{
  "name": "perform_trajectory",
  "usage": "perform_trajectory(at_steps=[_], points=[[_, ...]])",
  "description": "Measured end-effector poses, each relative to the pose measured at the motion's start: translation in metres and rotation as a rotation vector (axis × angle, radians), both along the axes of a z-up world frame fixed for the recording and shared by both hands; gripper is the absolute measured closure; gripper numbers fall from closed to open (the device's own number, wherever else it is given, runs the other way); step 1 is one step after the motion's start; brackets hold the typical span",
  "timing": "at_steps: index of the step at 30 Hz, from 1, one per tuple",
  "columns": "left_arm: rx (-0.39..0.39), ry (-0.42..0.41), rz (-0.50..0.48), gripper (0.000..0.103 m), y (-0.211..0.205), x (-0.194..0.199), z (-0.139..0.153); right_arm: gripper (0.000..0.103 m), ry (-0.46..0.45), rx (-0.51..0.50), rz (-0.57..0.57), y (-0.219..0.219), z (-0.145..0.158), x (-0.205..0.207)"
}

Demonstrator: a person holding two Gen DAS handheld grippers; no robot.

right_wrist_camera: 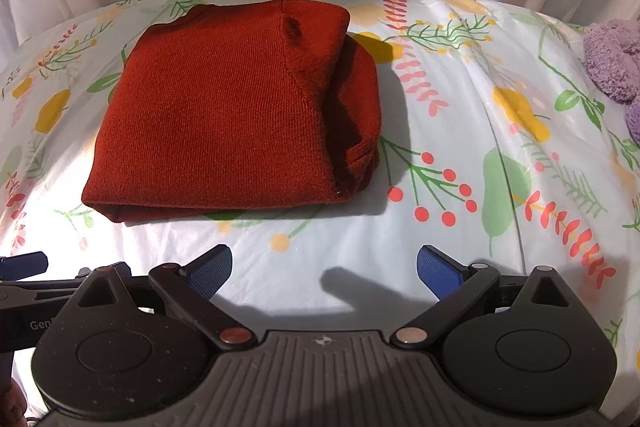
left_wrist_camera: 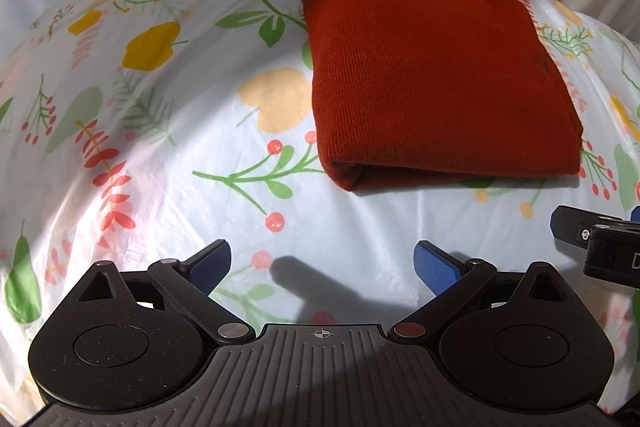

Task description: Fold small clothes

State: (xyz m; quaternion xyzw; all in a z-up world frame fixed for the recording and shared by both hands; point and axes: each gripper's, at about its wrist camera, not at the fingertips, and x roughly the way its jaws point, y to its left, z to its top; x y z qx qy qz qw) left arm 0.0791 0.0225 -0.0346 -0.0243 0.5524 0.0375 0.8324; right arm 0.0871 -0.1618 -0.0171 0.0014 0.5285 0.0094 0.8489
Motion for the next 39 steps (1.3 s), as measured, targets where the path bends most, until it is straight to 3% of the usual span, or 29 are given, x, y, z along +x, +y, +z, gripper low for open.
perform_trajectory(at_steps=[39], points=[[0.022,-0.017,-0.019,0.002,-0.0085,-0.0001,0.0049,0.004,0.004,0.01,-0.023,-0.0043,0.0032,0.0003]])
